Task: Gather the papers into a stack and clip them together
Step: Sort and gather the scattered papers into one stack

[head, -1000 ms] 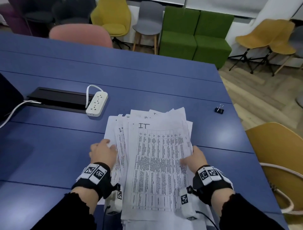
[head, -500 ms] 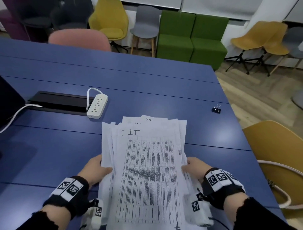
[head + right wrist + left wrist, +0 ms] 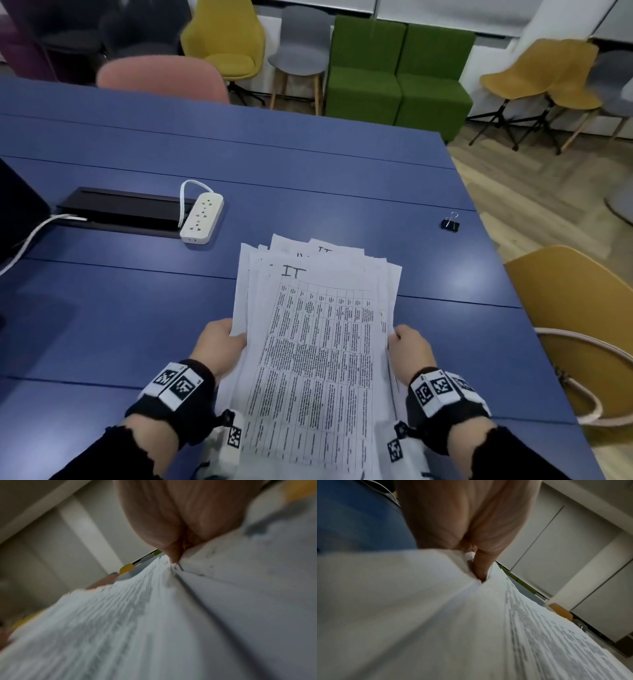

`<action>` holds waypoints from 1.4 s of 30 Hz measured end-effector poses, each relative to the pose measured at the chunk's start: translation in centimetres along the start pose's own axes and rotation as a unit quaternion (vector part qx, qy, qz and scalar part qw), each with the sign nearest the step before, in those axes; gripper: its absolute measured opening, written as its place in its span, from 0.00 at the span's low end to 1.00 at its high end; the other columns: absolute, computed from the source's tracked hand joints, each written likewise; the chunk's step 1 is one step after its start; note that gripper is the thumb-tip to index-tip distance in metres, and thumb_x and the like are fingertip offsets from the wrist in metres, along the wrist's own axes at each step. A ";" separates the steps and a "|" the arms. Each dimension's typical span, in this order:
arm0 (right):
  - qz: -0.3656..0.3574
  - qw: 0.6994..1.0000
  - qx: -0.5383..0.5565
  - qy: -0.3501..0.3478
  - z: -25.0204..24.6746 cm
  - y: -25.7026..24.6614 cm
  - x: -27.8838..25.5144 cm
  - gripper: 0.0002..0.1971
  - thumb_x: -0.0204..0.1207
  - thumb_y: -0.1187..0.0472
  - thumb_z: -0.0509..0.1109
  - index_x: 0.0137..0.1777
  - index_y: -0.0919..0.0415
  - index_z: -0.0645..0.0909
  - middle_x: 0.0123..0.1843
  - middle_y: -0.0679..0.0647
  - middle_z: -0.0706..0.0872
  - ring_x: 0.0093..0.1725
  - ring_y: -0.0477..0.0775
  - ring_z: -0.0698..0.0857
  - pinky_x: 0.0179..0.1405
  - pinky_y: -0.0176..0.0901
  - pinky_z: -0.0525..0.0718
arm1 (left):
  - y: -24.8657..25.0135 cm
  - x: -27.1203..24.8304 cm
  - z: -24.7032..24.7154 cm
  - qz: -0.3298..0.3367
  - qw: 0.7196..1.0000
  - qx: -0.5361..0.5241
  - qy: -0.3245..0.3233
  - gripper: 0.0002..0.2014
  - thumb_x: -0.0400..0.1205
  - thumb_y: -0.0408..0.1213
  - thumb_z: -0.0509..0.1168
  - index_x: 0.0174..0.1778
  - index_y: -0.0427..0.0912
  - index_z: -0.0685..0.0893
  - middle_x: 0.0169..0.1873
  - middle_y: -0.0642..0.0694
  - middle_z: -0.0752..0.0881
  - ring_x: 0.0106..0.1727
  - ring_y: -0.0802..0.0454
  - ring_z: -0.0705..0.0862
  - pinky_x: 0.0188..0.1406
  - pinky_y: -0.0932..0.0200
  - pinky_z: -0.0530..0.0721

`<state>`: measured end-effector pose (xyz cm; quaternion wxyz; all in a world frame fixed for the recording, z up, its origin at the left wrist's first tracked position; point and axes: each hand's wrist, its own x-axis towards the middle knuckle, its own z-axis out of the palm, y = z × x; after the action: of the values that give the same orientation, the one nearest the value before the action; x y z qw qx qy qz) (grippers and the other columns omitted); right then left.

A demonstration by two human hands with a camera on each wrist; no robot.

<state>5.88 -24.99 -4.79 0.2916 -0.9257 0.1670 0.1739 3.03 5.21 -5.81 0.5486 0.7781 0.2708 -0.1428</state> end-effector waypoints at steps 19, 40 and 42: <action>-0.057 0.996 -0.040 -0.047 -0.5 -4.6 3.9 0.14 0.81 0.70 0.51 0.48 0.61 0.78 0.62 0.64 0.82 0.60 0.64 0.80 0.47 0.38 0.70 | 4.3 2.3 2.4 0.024 0.998 0.060 0.026 0.17 0.88 0.44 0.50 0.67 0.38 0.70 0.59 0.45 0.80 0.58 0.43 0.79 0.64 0.47 0.78; -0.002 0.993 0.100 -0.070 0.9 5.4 -6.1 0.17 0.77 0.62 0.59 0.25 0.56 0.65 0.25 0.51 0.73 0.28 0.50 0.70 0.28 0.38 0.68 | -3.0 -7.3 1.0 -0.012 0.999 -0.005 -0.053 0.16 0.84 0.30 0.62 0.67 0.44 0.70 0.58 0.46 0.85 0.57 0.47 0.86 0.61 0.45 0.84; -0.027 0.995 0.073 -0.058 0.3 5.6 -6.7 0.19 0.81 0.61 0.58 0.27 0.58 0.63 0.26 0.50 0.71 0.27 0.49 0.68 0.26 0.40 0.67 | -3.3 -7.6 0.8 -0.022 0.997 -0.012 -0.067 0.17 0.83 0.30 0.65 0.67 0.43 0.71 0.58 0.45 0.86 0.56 0.46 0.87 0.60 0.45 0.85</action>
<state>-2.36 -27.71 -4.93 0.3723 -0.8944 0.1371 0.2063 -4.96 3.32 -4.69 0.5716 0.7537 0.2524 -0.2037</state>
